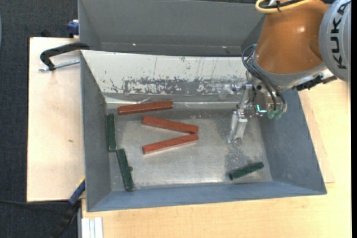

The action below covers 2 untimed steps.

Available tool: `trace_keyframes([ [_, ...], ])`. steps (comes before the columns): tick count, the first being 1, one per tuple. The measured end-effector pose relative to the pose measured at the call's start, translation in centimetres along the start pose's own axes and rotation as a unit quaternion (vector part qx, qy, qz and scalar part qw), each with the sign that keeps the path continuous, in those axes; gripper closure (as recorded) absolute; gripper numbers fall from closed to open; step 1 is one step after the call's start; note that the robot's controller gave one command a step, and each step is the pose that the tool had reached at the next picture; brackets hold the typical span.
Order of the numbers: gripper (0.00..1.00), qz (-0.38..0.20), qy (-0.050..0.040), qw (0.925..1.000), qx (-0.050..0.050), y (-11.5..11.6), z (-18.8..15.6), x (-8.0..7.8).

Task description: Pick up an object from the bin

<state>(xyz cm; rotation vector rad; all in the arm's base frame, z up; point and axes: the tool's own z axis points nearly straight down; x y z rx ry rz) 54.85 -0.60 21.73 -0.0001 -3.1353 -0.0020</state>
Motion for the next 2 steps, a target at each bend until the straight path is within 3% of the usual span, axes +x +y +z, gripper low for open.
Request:
trace_keyframes([
  [1,0.0,0.0,-0.0042,1.0,0.0,0.0,-0.4,-0.2],
  [2,0.0,-0.007,-0.0086,0.9999,0.001,1.5,3.6,-1.4],
])
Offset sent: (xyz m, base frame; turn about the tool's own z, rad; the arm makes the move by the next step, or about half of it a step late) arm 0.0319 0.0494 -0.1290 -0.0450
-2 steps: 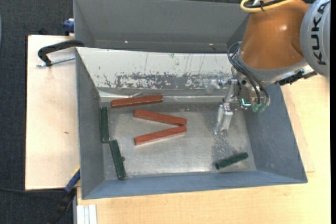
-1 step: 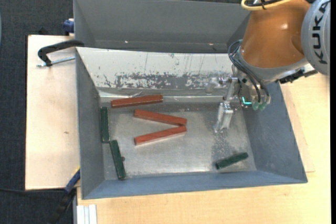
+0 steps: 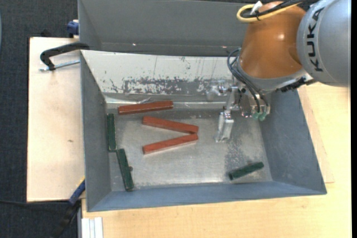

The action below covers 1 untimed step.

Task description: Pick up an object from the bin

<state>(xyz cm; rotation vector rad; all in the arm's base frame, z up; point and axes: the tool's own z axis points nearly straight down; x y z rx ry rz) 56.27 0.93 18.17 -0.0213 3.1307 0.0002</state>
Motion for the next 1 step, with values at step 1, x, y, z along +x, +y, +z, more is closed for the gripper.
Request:
trace_keyframes([
  [1,0.0,-0.073,0.0057,0.9973,-0.001,1.75,3.47,-0.73],
])
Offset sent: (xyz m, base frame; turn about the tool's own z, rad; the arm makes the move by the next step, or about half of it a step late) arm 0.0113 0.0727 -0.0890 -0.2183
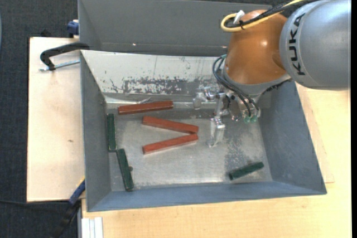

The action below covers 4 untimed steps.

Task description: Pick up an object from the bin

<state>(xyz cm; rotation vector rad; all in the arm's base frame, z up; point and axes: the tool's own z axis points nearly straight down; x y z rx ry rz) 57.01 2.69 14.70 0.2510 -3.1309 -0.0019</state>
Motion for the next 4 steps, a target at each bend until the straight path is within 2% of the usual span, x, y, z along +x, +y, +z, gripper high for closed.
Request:
trace_keyframes([
  [1,0.0,-0.113,-0.0015,0.9936,0.0,2.2,2.0,-0.7],
  [2,0.0,-0.068,-0.0006,0.9977,0.0,5.2,4.1,-1.0],
  [3,1.0,-0.29,-0.0036,0.957,0.001,6.6,7.3,-3.9],
  [4,1.0,-0.29,-0.0036,0.957,0.001,6.6,7.3,-3.9],
])
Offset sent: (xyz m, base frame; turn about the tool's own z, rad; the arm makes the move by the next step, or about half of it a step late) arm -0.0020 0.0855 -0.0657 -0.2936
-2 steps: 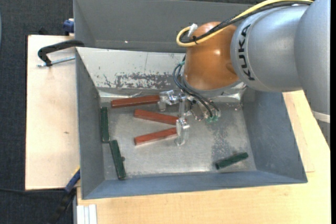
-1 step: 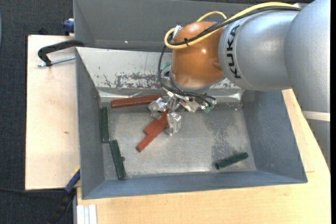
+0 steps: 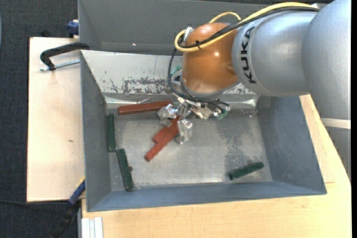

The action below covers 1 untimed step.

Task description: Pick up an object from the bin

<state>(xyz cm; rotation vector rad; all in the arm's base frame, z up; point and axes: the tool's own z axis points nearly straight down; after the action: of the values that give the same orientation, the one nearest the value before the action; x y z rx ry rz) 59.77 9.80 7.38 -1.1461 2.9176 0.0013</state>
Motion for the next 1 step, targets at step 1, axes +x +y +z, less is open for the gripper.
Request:
trace_keyframes([
  [1,1.0,-0.03,0.0001,0.9996,0.0,-0.38,-13.82,4.62],
])
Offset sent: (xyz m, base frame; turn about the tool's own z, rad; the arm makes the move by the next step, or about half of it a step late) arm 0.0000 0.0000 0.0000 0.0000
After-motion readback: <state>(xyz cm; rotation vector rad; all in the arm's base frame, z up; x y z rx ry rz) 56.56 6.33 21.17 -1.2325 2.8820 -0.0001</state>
